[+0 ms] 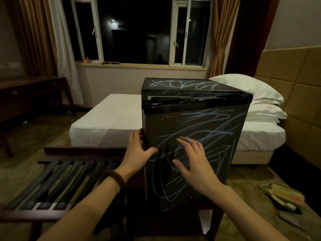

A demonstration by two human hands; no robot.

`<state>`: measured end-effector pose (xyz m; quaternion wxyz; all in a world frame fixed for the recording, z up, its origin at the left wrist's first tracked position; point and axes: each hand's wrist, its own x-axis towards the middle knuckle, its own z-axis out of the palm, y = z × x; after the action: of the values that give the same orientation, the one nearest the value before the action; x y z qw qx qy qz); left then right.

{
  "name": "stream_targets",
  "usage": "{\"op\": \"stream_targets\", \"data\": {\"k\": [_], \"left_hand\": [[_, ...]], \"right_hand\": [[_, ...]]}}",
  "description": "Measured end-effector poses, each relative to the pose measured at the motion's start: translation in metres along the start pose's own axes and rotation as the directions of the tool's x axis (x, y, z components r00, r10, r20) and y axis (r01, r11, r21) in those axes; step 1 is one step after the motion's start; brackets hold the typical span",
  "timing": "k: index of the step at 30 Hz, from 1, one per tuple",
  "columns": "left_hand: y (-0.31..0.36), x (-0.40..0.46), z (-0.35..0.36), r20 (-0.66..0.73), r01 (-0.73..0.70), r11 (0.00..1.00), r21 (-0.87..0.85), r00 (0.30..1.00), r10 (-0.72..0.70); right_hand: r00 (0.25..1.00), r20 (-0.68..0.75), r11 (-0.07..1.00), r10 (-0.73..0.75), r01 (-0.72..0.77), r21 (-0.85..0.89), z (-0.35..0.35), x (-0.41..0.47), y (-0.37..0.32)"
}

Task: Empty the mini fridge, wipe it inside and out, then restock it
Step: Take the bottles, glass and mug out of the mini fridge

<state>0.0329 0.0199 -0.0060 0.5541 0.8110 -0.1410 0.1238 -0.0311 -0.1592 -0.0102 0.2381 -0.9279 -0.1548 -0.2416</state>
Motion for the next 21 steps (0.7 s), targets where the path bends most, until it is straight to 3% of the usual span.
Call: {"op": "stream_targets", "data": {"k": [4,8,14,21], "left_hand": [[0.008,-0.054,0.010,-0.019,-0.107,0.993,0.054,0.994,0.108],[0.026,-0.105,0.018,0.048,-0.245,0.968,0.046,0.969,0.243],[0.051,-0.155,0.048,0.157,-0.412,0.907,0.091,0.905,0.396],[0.080,-0.189,0.101,0.211,-0.483,0.872,-0.074,0.847,0.487]], "right_hand": [[0.982,-0.094,0.986,-0.163,0.161,-0.029,0.000,-0.046,-0.025],[0.962,-0.176,0.977,-0.211,0.210,-0.022,-0.011,-0.082,-0.040],[0.911,-0.377,0.985,-0.165,0.137,-0.102,-0.046,-0.126,-0.037],[0.847,-0.483,0.935,-0.223,0.046,-0.352,-0.085,-0.175,-0.009]]}}
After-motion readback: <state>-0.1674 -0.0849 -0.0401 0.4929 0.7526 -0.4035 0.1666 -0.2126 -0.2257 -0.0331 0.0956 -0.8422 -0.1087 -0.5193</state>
